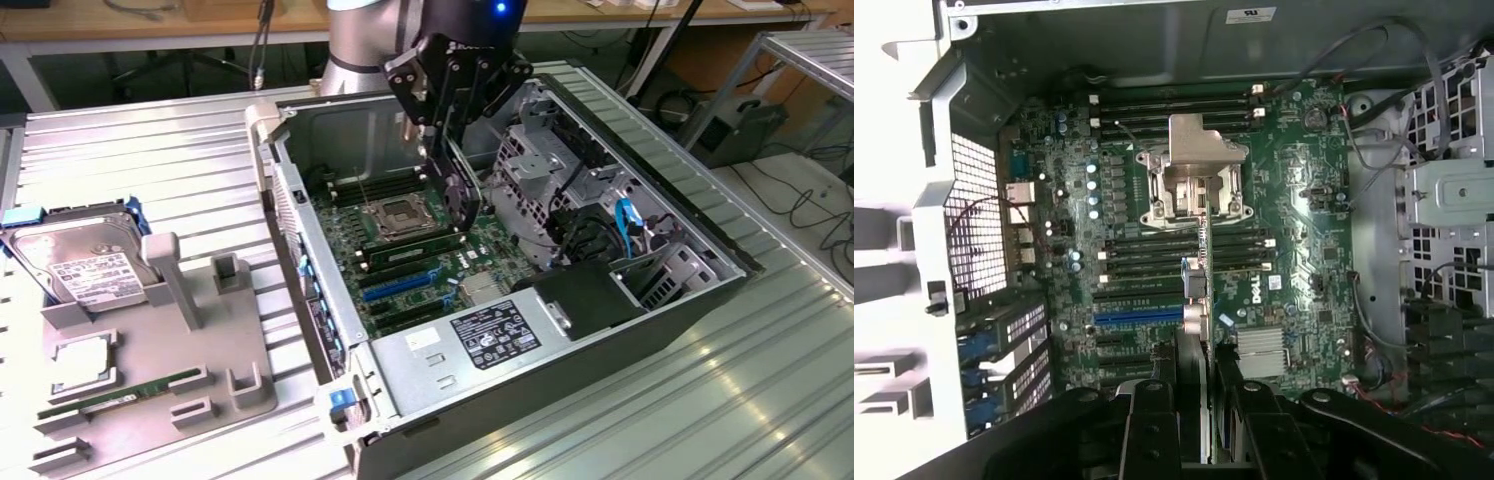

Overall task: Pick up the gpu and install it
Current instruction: 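Pick up the gpu and move the gpu toward the slot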

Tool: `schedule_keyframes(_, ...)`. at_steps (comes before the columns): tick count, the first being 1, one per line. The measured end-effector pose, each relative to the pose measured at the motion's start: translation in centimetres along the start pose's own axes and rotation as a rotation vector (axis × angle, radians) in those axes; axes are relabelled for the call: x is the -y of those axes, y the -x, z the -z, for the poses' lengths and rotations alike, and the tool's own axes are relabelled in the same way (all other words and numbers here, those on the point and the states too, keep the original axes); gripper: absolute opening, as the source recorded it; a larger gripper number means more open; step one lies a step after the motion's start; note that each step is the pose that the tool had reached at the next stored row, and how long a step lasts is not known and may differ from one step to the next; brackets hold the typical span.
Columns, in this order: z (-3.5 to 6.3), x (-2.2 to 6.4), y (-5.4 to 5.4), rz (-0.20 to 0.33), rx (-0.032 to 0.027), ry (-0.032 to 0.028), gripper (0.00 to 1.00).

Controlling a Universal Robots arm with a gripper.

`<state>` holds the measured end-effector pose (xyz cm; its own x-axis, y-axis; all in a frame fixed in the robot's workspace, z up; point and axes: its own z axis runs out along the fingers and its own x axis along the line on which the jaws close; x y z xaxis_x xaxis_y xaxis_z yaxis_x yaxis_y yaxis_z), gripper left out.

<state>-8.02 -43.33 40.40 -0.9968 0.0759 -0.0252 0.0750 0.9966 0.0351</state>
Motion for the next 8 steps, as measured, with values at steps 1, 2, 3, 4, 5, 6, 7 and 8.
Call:
schedule_keyframes(1, -0.03, -0.02, 0.1, 0.0, 0.0, -0.0002, 0.27)
schedule_keyframes(2, -0.07, -0.04, 0.18, 0.0, 0.0, -0.0003, 0.27)
schedule_keyframes(3, -0.1, -0.06, 0.25, 0.0, 0.0, -0.0003, 0.27)
schedule_keyframes(4, -0.14, -0.08, 0.35, 0.0, 0.0, -0.0004, 0.27)
schedule_keyframes(5, -0.17, -0.1, 0.43, 0.0, 0.0, -0.0005, 0.27)
schedule_keyframes(6, -0.2, -0.11, 0.51, 0.0, 0.0, -0.0006, 0.27)
schedule_keyframes(7, -0.25, -0.13, 0.61, 0.0, 0.0, -0.0007, 0.27)
schedule_keyframes(8, -0.28, -0.15, 0.68, 0.0, 0.0001, -0.0008, 0.27)
